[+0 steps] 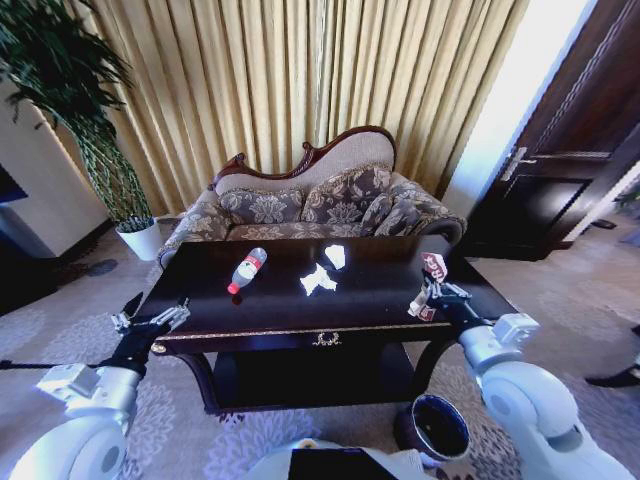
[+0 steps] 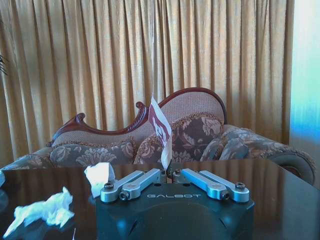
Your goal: Move to the front of the table and place the trash on the table into the trash bin.
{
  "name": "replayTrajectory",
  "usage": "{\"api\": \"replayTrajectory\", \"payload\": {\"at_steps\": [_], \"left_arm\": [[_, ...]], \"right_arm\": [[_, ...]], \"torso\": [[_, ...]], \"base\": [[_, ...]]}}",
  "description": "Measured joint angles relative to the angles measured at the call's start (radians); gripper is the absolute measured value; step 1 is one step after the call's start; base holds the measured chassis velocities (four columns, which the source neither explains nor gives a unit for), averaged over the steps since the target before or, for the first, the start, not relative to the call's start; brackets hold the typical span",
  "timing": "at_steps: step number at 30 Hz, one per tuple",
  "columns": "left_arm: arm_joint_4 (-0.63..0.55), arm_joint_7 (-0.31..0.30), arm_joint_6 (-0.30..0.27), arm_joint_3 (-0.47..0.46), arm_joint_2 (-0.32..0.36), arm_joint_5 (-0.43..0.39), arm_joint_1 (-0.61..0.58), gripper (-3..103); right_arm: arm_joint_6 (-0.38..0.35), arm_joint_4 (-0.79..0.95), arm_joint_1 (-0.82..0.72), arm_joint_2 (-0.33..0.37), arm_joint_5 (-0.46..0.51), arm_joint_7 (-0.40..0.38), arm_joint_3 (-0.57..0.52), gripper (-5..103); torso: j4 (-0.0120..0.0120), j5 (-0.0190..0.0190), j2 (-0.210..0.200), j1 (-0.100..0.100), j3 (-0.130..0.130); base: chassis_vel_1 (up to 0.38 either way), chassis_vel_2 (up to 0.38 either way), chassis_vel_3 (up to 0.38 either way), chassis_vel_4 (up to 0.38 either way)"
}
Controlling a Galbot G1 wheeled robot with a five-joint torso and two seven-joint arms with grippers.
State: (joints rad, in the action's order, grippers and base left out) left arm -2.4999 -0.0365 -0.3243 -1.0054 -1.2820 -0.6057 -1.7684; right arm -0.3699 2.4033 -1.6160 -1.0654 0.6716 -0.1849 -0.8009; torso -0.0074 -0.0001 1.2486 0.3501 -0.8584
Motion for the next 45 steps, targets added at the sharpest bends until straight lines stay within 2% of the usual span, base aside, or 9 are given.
{"api": "replayTrajectory", "payload": {"at_steps": [10,20,23,29,33,36,40,42,45], "left_arm": [[0.000,-0.003,-0.013,-0.003,0.000,-0.010,0.010,100],[0.000,0.000,-0.006,0.008,-0.012,-0.008,0.011,100],[0.000,0.001,-0.004,0.011,-0.016,-0.008,0.010,100],[0.000,0.002,0.000,0.011,-0.017,-0.007,0.008,100],[0.000,0.003,0.009,0.011,-0.016,-0.007,0.005,100],[0.000,0.005,0.015,0.008,-0.015,-0.007,0.003,100],[0.000,0.011,0.023,0.007,-0.014,-0.007,0.001,100],[0.000,0.011,0.024,0.011,-0.017,-0.006,0.003,100],[0.000,0.011,0.024,0.011,-0.018,-0.006,0.003,100]], "right_arm": [[0.009,-0.012,-0.008,-0.015,-0.010,0.001,0.006,0],[0.023,-0.124,-0.022,-0.064,-0.123,0.035,0.024,0],[0.023,-0.223,-0.020,-0.082,-0.142,0.044,0.036,0],[0.068,-0.515,0.054,-0.099,-0.249,0.076,0.054,0],[0.090,-0.768,0.169,-0.088,-0.305,0.090,0.076,0],[0.091,-0.834,0.198,-0.080,-0.321,0.100,0.083,0],[0.092,-0.978,0.265,-0.057,-0.359,0.117,0.105,0],[0.092,-1.118,0.340,-0.041,-0.376,0.117,0.131,0],[0.091,-1.190,0.380,-0.037,-0.387,0.112,0.146,0]], "torso": [[0.0000,0.0001,0.001,-0.001,0.000],[-0.0001,-0.0001,0.000,0.000,0.000],[-0.0001,0.0004,0.000,0.001,0.000],[-0.0003,0.0004,0.000,0.000,0.000],[0.0002,0.0004,0.000,0.000,0.000],[0.0004,0.0001,0.000,0.000,0.000],[-0.0003,0.0003,0.000,0.000,0.000],[0.0001,0.0001,0.000,0.000,0.000],[0.0001,0.0004,0.000,0.000,0.000]], "base": [[0.221,-0.221,-0.207,0.217],[0.060,-0.064,-0.071,0.061],[0.000,0.000,0.000,0.000],[-0.013,0.009,0.018,-0.004],[0.000,0.000,0.000,0.000],[0.000,0.000,0.000,0.000],[0.000,0.000,0.000,0.000],[0.000,0.000,0.000,0.000],[0.000,0.000,0.000,0.000]]}}
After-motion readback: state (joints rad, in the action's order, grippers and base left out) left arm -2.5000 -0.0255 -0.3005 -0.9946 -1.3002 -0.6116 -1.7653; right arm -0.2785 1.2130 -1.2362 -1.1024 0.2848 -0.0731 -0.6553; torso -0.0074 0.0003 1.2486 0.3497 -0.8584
